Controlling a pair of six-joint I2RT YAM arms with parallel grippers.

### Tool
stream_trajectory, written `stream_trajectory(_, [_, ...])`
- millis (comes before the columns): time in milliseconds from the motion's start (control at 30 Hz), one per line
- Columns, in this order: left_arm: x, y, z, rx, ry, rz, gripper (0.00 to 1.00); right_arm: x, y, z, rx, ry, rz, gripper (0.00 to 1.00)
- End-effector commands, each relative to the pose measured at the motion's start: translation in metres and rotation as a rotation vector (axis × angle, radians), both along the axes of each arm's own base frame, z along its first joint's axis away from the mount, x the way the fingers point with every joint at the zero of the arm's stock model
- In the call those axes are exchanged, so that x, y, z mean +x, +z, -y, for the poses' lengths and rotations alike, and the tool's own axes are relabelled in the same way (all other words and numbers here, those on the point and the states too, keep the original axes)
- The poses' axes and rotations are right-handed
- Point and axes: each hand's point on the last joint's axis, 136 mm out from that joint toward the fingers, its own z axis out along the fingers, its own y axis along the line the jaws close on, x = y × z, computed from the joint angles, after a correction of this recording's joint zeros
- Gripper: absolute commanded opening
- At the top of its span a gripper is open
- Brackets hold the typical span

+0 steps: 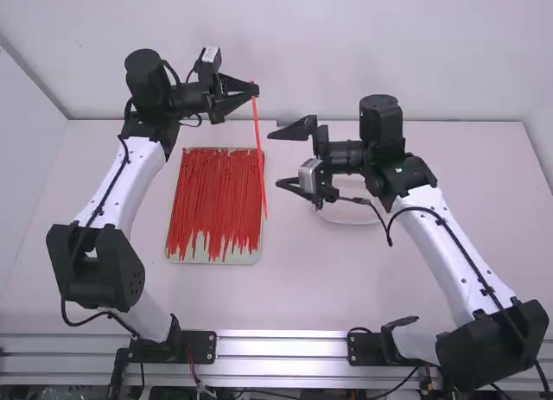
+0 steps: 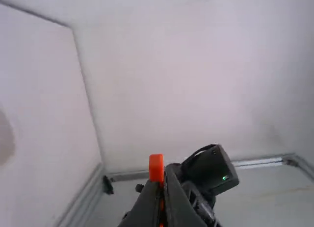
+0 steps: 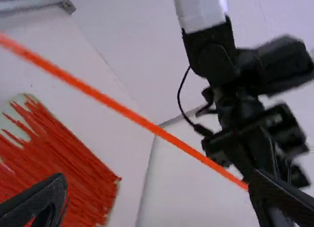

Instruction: Fasten the cable tie

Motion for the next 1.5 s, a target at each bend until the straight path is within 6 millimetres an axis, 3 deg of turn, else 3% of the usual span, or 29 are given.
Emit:
stream_trajectory(0, [-0.006, 0.011, 0.001, -0.023, -0.032, -0.06, 0.02, -0.013, 0.016, -0.006, 0.021, 0.076, 0.258, 0.99])
stream_trajectory(133, [-0.018, 0.017, 0.003, -0.02, -0.096, -0.031, 0.02, -0.024, 0.016, -0.016, 0.028, 0.129, 0.355, 0.98])
stream_trajectory(333, [-0.022, 0.017, 0.003, -0.017, -0.116, -0.031, 0.02, -0.034, 0.016, -0.024, 0.037, 0.173, 0.433, 0.88])
stream_trajectory(500, [-0.015, 0.018, 0.0, -0.024, -0.077, -0.031, 0.02, -0.041, 0.019, -0.024, 0.061, 0.212, 0.443, 0.68])
stream_trajectory(633, [-0.012, 0.018, -0.003, -0.023, -0.058, -0.014, 0.02, -0.045, 0.021, -0.022, 0.08, 0.235, 0.438, 0.6])
stream_trajectory(700, [-0.011, 0.018, -0.004, -0.022, -0.054, -0.007, 0.02, -0.046, 0.023, -0.018, 0.098, 0.251, 0.433, 0.5])
stream_trajectory(967, [-0.002, 0.005, -0.002, -0.008, -0.009, -0.042, 0.02, -0.054, 0.028, -0.015, 0.132, 0.295, 0.424, 0.47])
stream_trajectory(1333, [-0.002, 0.002, -0.002, -0.005, -0.011, -0.06, 0.02, -0.056, 0.028, -0.015, 0.135, 0.302, 0.423, 0.28])
stream_trajectory(1367, [-0.002, 0.002, -0.002, -0.005, -0.011, -0.06, 0.02, -0.056, 0.028, -0.016, 0.136, 0.303, 0.426, 0.26])
stream_trajectory(1467, [-0.002, 0.002, -0.002, -0.004, -0.011, -0.056, 0.02, -0.057, 0.029, -0.017, 0.138, 0.308, 0.422, 0.04])
